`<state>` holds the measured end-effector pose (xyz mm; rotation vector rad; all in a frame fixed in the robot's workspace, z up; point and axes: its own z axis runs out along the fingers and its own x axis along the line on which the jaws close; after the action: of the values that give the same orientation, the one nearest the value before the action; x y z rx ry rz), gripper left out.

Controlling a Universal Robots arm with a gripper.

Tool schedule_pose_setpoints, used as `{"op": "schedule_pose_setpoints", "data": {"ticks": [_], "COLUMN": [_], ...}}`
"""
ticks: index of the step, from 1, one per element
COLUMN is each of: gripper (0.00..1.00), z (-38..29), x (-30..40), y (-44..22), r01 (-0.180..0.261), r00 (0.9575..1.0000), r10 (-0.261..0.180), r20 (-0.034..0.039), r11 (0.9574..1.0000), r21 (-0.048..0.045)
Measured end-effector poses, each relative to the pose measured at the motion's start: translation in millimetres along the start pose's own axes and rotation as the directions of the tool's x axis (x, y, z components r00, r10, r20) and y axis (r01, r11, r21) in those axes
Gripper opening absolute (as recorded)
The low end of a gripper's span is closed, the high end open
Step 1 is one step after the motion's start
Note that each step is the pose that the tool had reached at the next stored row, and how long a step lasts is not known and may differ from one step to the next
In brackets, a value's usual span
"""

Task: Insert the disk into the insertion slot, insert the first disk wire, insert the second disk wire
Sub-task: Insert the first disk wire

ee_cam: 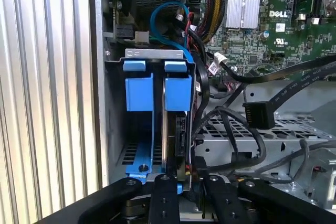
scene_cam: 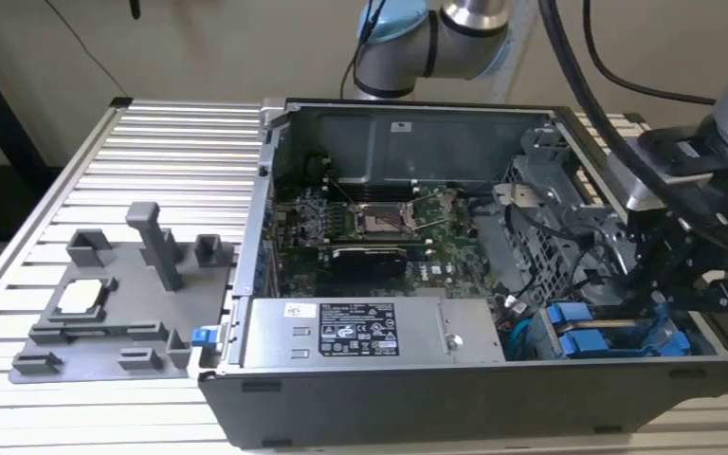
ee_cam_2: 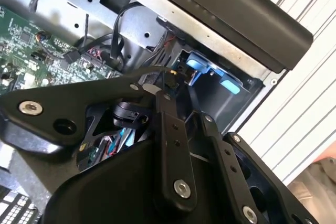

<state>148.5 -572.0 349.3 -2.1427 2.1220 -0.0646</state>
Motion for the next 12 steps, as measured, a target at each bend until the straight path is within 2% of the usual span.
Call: {"op": "schedule_pose_setpoints", "data": {"ticks": [12], "gripper": [0.27], "z": [-40.3], "x": [-2.5], "y": [-4.5], "r01": [0.0], "r00": [1.0], "r10": [0.0], "r20": [0.0001], "r11": [1.0], "r21": [-0.0081]}}
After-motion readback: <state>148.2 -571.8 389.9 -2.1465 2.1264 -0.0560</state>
